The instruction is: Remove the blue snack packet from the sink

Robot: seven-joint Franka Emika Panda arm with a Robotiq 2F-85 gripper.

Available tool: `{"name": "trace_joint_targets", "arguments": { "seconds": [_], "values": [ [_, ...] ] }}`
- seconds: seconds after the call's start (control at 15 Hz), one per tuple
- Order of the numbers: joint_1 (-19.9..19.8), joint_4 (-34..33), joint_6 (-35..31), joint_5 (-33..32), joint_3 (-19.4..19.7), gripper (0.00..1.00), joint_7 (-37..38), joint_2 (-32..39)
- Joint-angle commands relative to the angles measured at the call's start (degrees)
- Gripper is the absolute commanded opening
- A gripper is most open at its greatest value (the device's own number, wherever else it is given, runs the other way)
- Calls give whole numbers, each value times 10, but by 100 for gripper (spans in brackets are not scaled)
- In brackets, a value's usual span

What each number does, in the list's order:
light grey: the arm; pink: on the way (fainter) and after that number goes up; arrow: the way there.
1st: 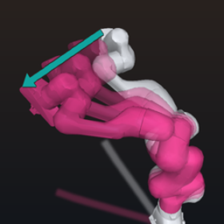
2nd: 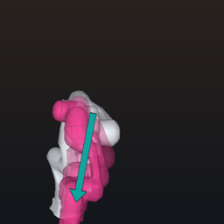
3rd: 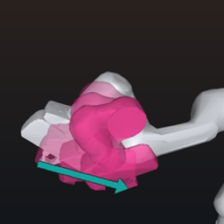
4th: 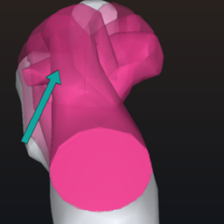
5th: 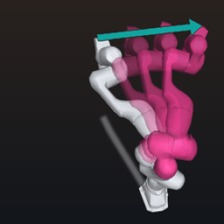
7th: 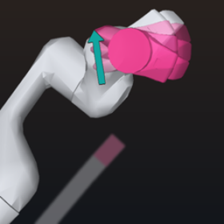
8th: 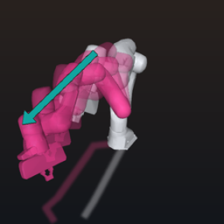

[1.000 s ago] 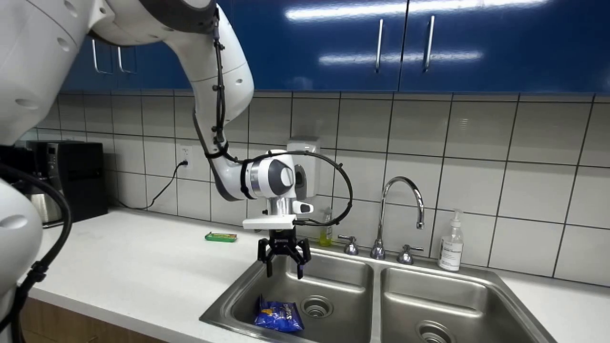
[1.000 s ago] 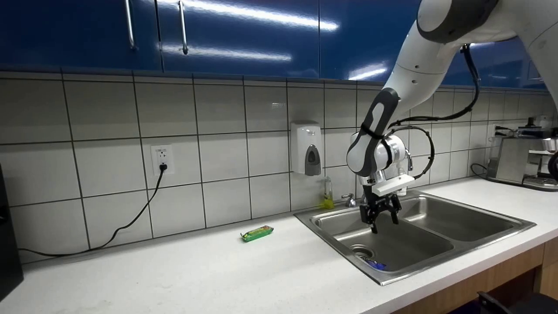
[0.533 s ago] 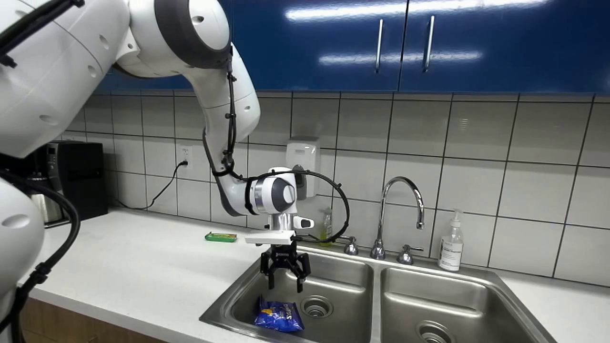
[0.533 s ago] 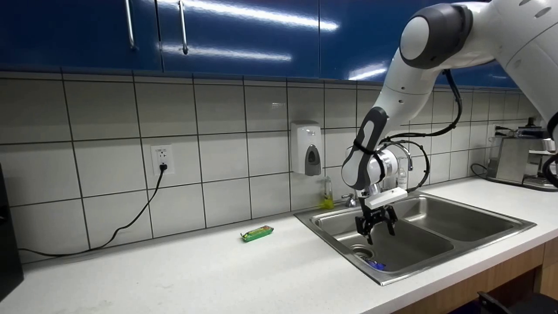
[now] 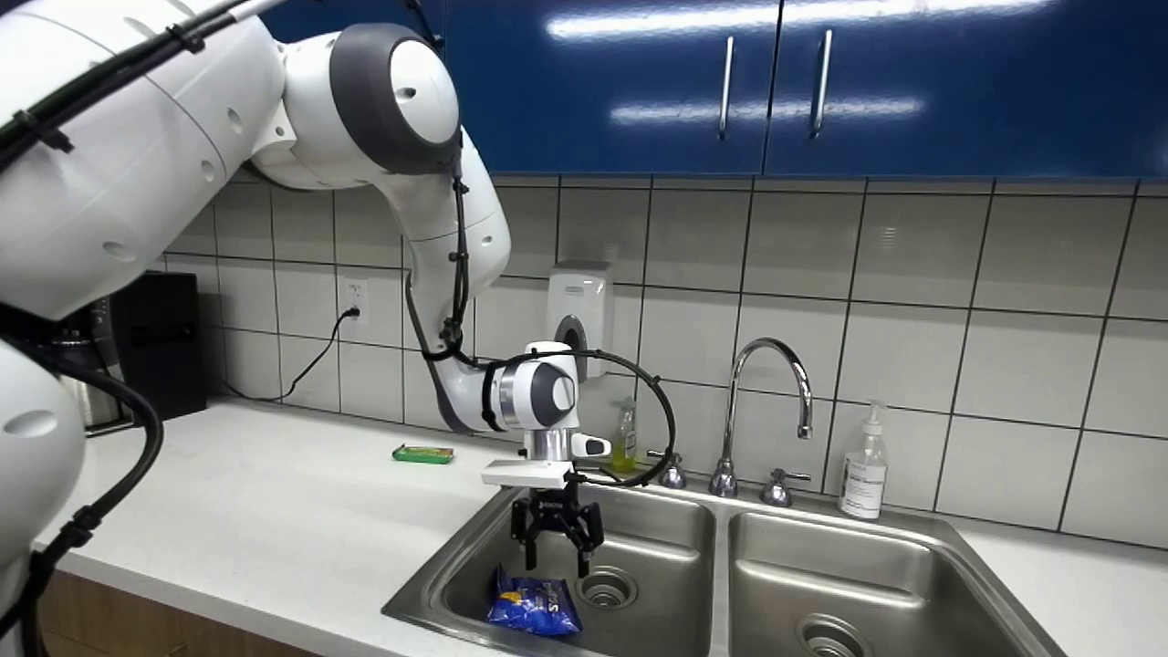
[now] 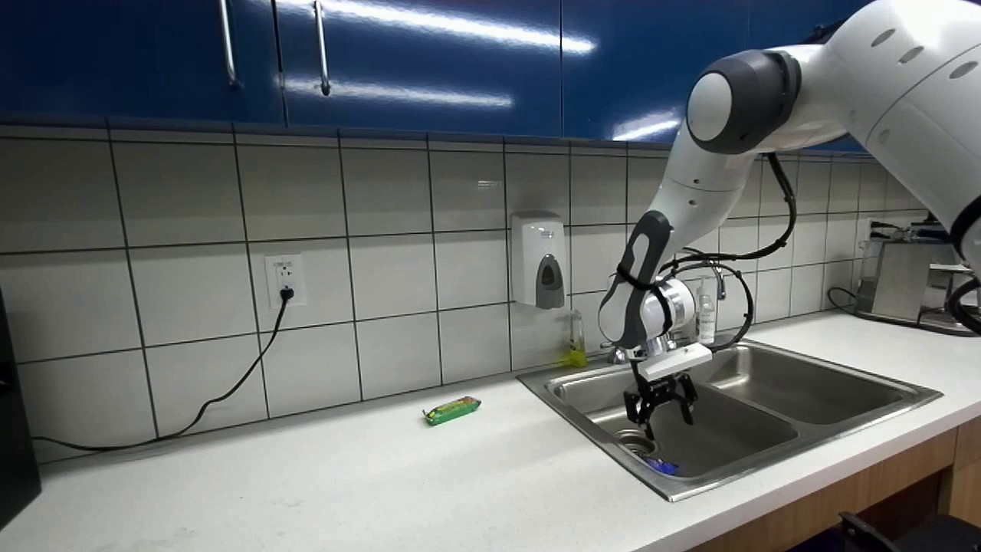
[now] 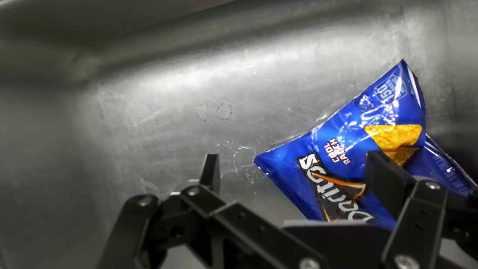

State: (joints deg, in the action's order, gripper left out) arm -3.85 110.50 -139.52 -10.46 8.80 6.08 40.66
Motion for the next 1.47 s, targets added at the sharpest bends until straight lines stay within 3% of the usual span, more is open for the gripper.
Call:
{"name": "trace_joint_targets", "arguments": {
  "seconds": [0.0, 1.4],
  "values": [
    [6, -32, -7, 9, 5, 100, 16, 32],
    [15, -99, -10, 39, -1, 100, 29, 122]
  ]
}}
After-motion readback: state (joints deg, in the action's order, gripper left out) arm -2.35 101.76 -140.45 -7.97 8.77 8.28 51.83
